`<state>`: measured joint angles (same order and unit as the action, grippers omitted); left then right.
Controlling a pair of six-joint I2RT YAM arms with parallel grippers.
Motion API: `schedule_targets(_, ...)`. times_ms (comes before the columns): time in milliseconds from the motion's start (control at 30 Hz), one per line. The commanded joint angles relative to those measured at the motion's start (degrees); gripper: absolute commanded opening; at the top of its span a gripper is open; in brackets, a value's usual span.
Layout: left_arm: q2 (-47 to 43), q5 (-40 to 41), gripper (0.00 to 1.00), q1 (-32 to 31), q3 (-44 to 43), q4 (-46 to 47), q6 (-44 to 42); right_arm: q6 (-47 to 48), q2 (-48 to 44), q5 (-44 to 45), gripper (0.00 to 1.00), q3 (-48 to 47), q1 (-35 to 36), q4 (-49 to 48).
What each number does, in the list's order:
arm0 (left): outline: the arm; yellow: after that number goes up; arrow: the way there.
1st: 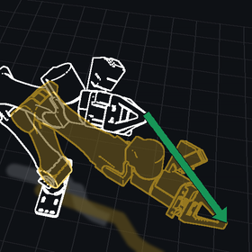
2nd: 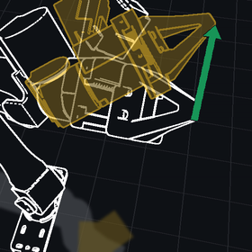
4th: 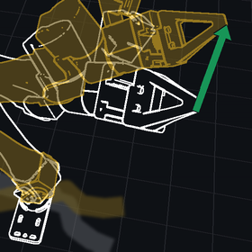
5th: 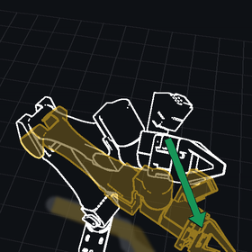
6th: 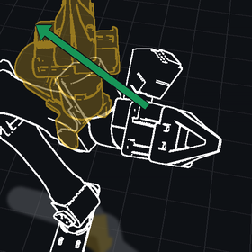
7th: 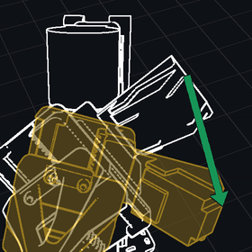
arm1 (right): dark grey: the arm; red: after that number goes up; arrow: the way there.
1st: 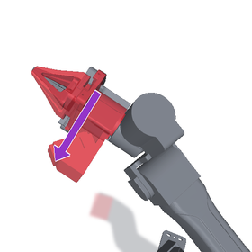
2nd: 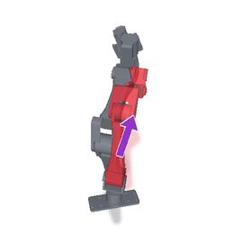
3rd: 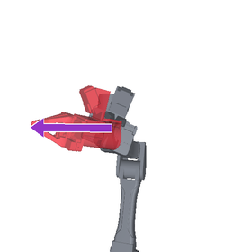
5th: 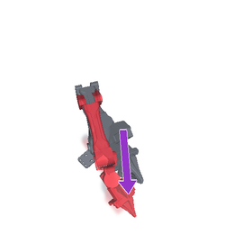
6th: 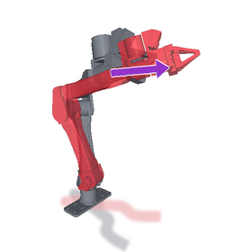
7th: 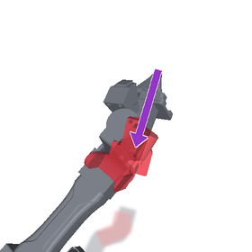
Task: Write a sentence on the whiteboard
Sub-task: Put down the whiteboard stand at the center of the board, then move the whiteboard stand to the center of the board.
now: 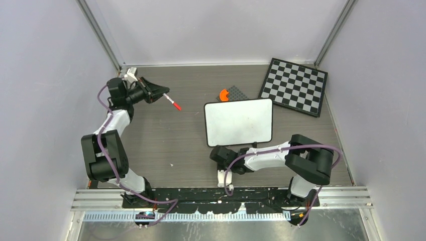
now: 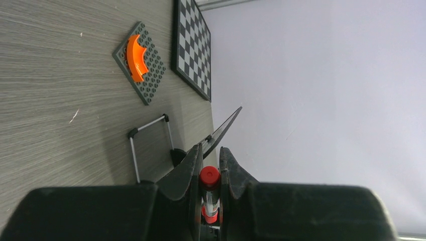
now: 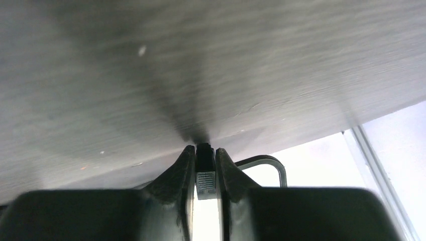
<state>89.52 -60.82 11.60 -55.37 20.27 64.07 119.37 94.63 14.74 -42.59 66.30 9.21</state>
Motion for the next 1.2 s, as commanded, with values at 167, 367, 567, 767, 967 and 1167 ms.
schedule_targets(167,-4.0,-2.2,0.0,0.9,0.1,0.4,-1.7,-0.6,-7.1,4.2,0.69,2.6,7.7,-4.0)
schedule_targets(367,-5.4,-1.9,0.0,0.9,0.0,-1.3,-3.3,-17.1,-14.1,8.2,0.81,-0.9,13.1,5.9)
schedule_targets(567,-7.1,-0.7,0.0,0.8,-1.9,-10.2,-10.5,-61.0,-11.1,9.9,0.87,-25.0,11.9,28.9)
schedule_targets(767,-8.4,1.8,0.0,-0.6,-4.2,-18.9,-18.1,-92.8,-9.5,-1.9,0.88,-44.3,-5.9,45.9)
schedule_targets(967,-10.7,4.8,0.0,-0.9,-4.8,-23.7,-22.0,-116.7,-22.5,-18.0,0.85,-34.2,-28.7,42.5)
schedule_targets(1167,-10.6,6.6,0.0,-1.1,-4.9,-24.5,-21.7,-129.7,-25.8,-26.1,0.83,-27.9,-42.1,42.7)
